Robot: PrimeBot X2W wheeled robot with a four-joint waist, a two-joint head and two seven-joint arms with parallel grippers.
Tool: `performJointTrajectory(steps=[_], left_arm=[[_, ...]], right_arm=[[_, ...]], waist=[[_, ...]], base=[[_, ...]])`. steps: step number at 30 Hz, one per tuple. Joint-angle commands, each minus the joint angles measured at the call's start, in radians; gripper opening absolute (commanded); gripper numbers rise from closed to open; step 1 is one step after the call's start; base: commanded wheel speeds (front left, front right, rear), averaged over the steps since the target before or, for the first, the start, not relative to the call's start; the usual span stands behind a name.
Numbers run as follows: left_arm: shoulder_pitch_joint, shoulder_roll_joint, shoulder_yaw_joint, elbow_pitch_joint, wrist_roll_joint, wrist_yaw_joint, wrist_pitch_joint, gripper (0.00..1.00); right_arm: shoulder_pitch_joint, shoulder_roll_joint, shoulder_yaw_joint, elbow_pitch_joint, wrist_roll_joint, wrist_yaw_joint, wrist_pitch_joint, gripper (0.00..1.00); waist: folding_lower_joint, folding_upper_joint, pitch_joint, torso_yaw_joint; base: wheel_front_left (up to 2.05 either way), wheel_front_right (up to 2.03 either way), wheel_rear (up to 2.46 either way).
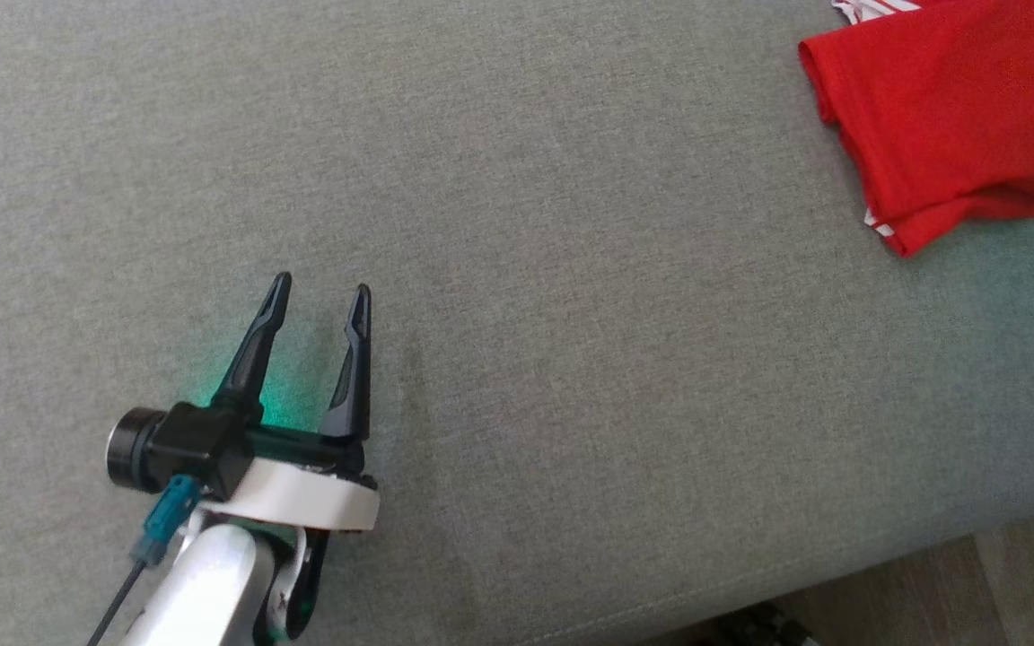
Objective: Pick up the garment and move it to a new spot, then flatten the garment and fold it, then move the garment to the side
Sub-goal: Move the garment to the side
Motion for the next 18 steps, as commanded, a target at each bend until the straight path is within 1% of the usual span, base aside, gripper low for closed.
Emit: performJointTrajectory(steps=[1, 6, 9, 13, 18], left_arm=[[-0.03, 0.01, 0.033, -0.028, 0.006, 0.008, -0.004, 1.0], [-0.033, 0.004, 0.034, -0.016, -0.003, 0.008, -0.016, 1.0], [-0.032, 0.0, 0.034, -0.01, -0.008, 0.007, -0.023, 1.0], [-0.032, -0.011, 0.038, 0.007, -0.02, 0.006, -0.045, 1.0], [-0.023, -0.025, 0.05, 0.037, -0.038, 0.009, -0.072, 1.0]], right_arm=[[-0.028, -0.012, 0.009, -0.025, -0.011, 0.008, -0.02, 1.0], [-0.024, 0.019, 0.068, -0.031, 0.008, 0.008, -0.049, 1.0], [-0.012, 0.027, 0.101, -0.044, 0.02, 0.008, -0.056, 1.0], [0.019, 0.041, 0.163, -0.077, 0.056, 0.008, -0.072, 1.0], [0.094, 0.078, 0.218, -0.134, 0.099, 0.008, -0.09, 1.0]], waist=[[-0.0001, 0.0, -0.003, 0.001], [-0.0001, 0.0, -0.024, 0.009], [-0.0001, 0.0, -0.037, 0.018], [-0.0001, 0.0, -0.071, 0.047], [-0.0001, 0.0, -0.124, 0.101]], base=[[0.0, 0.0, 0.0], [0.0, 0.0, 0.0], [0.0, 0.0, 0.0], [0.0, 0.0, 0.0], [0.0, 0.0, 0.0]])
